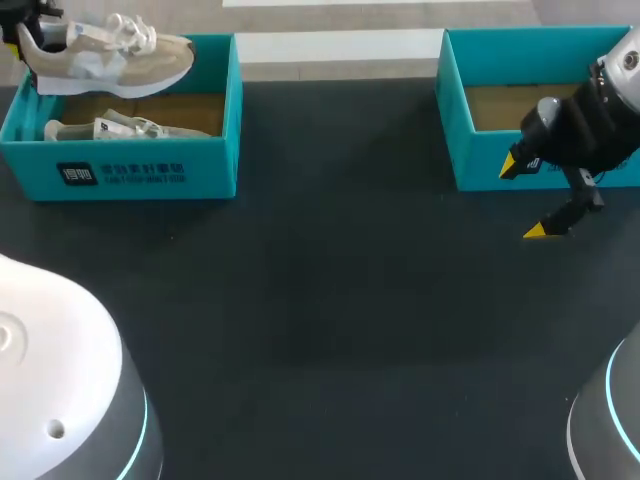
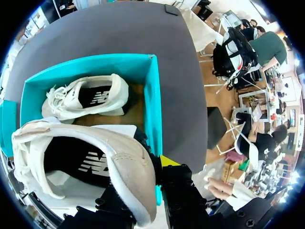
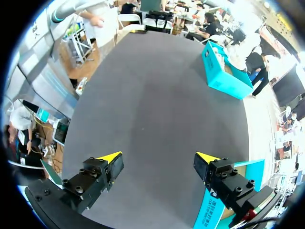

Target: Take the shoe out of the shoebox, open the shoe tongue, remove and reinsert the insole, then place the shoe into the shoebox

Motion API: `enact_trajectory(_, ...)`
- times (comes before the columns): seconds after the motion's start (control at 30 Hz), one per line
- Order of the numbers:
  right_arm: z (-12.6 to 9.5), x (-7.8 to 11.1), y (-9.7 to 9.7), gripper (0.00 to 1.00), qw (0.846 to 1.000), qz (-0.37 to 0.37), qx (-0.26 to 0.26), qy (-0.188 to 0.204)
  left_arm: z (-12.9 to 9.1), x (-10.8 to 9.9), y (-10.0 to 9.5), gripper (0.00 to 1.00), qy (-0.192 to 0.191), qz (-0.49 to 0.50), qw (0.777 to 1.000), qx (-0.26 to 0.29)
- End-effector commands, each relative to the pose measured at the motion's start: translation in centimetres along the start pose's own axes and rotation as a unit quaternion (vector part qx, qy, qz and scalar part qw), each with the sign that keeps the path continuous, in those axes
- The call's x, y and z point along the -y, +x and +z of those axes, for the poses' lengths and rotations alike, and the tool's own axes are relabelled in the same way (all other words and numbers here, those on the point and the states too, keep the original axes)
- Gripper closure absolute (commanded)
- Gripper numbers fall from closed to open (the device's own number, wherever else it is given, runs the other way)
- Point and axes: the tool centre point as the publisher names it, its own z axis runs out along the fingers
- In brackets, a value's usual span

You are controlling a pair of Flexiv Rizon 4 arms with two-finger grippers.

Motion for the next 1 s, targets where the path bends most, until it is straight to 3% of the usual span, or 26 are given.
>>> enact_trajectory(0.03,0.2,-0.1,-0.1,0.00,1.000,0.001,-0.001,0.002,1.7,-2.7,-0.6,1.00,0.022,-0.001,1.000,-0.003)
enact_trajectory(0.53,0.2,-0.1,-0.1,0.00,1.000,0.001,-0.001,0.002,6.4,-4.8,-3.1,1.00,0.035,-0.004,0.999,0.001)
enact_trajectory(1.0,0.2,-0.1,-0.1,0.00,1.000,0.001,-0.001,0.002,9.1,-5.5,-4.8,1.00,0.046,-0.020,0.999,-0.007)
